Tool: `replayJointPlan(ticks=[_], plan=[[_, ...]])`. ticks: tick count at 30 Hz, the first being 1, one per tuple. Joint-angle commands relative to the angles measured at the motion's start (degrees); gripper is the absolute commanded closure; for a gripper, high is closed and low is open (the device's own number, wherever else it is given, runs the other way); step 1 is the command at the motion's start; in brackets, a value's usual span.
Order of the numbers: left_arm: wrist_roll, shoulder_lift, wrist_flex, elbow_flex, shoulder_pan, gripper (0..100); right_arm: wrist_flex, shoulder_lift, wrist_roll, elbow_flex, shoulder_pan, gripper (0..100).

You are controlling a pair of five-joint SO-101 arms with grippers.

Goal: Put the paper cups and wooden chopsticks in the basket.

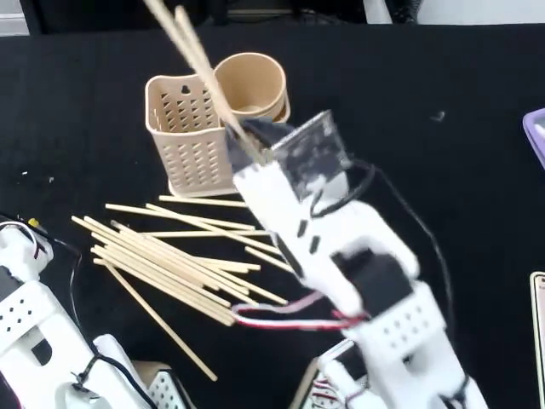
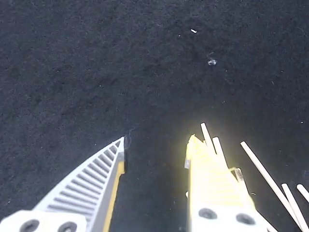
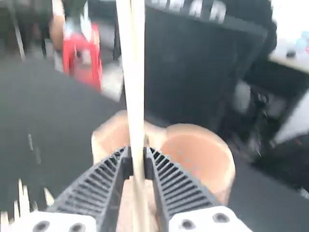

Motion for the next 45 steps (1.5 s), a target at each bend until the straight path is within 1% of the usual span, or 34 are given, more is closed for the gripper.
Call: replayJointPlan(ticks=[1, 7, 11, 19, 25, 33, 45], plan=[[0.2, -0.6, -0.9, -0.8, 0.7, 79, -16.0, 6.7, -5.5, -3.5, -0.8, 98.8], [0.2, -0.6, -0.9, -0.8, 0.7, 79, -36.0, 20.4, -5.4, -4.2, -2.6, 98.7], [0.2, -0.9, -0.9, -0.8, 0.7, 79, -41.9, 29.8, -5.4, -7.9, -2.5, 98.7], [0.0, -0.9, -0.9, -0.7, 0.7, 79, -42.6, 44.1, -5.4, -16.4, -2.6, 98.7], [0.0, -1.0, -0.7, -0.7, 0.7, 79, -42.7, 51.2, -5.3, -14.5, -2.4, 98.7], [0.0, -1.1, -0.8, -0.7, 0.7, 79, -42.7, 52.4, -5.3, -9.7, -2.4, 98.6], [-0.1, -1.1, -0.8, -0.7, 0.7, 79, -42.5, 52.4, -5.3, -9.5, -2.7, 98.6]])
